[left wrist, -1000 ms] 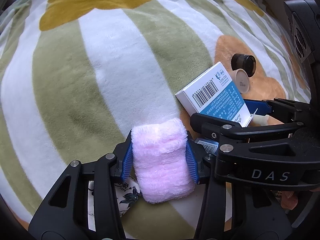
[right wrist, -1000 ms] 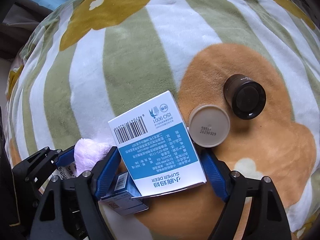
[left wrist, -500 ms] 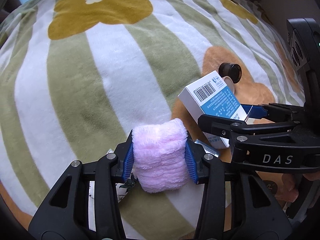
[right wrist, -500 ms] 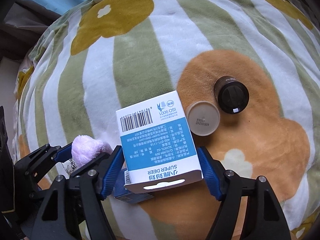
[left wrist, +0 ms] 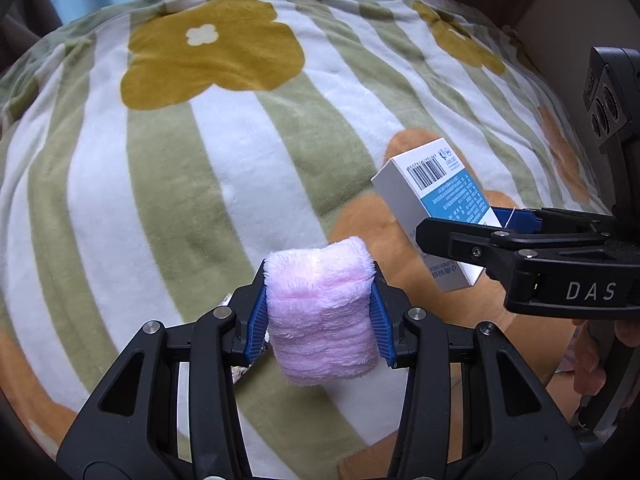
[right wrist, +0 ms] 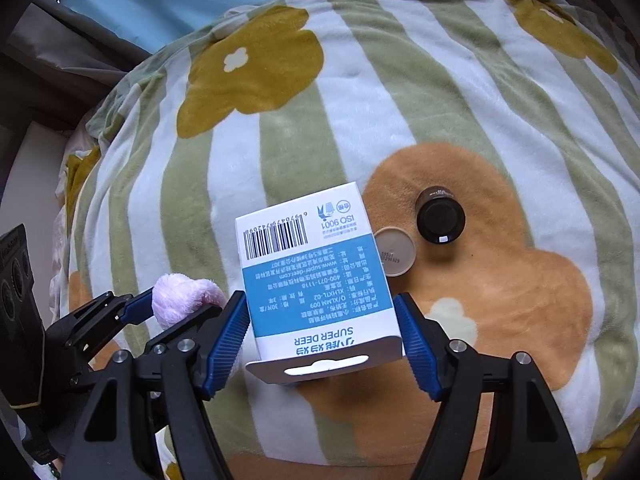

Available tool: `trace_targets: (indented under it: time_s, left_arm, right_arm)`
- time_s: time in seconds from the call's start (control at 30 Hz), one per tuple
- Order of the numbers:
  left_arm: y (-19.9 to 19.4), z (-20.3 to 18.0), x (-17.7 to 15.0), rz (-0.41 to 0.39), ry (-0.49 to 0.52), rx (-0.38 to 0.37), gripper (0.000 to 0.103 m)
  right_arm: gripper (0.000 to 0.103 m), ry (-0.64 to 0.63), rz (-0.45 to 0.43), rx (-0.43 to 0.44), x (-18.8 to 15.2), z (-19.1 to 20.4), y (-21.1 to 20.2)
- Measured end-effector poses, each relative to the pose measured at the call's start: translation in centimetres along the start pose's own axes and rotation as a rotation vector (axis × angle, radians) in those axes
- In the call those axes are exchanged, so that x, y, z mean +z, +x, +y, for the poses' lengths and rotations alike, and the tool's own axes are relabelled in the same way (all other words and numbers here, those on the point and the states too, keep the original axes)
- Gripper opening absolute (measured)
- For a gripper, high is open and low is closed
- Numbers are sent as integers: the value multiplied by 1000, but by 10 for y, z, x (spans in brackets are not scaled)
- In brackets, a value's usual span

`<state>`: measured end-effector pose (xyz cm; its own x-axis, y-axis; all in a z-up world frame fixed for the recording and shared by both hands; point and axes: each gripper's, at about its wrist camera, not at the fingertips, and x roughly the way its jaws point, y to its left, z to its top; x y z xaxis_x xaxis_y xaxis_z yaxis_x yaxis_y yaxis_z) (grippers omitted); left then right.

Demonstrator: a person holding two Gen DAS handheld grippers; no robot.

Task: Organize objects
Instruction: 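Drop the pink puff into the cardboard box with the left tool while the right drops the SUPER DEER box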

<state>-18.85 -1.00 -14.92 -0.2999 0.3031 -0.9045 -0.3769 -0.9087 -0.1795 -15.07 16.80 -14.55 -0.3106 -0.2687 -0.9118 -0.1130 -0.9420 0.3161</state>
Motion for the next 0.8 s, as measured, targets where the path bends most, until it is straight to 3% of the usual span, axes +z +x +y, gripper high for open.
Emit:
trace_targets:
  time_s: [0.4, 0.6, 0.8]
  left_arm:
    - [-92, -34, -18, -129, -13, 2, 40]
    - [-141, -58, -48, -179, -41, 12, 40]
    - [-166, -81, -92, -172, -98, 23, 40]
  right_arm:
    - [69, -90, -98, 32, -14, 5, -88]
    - [69, -150, -121, 18, -38, -4, -130]
    - [69, -203, -102, 21, -72, -17, -161]
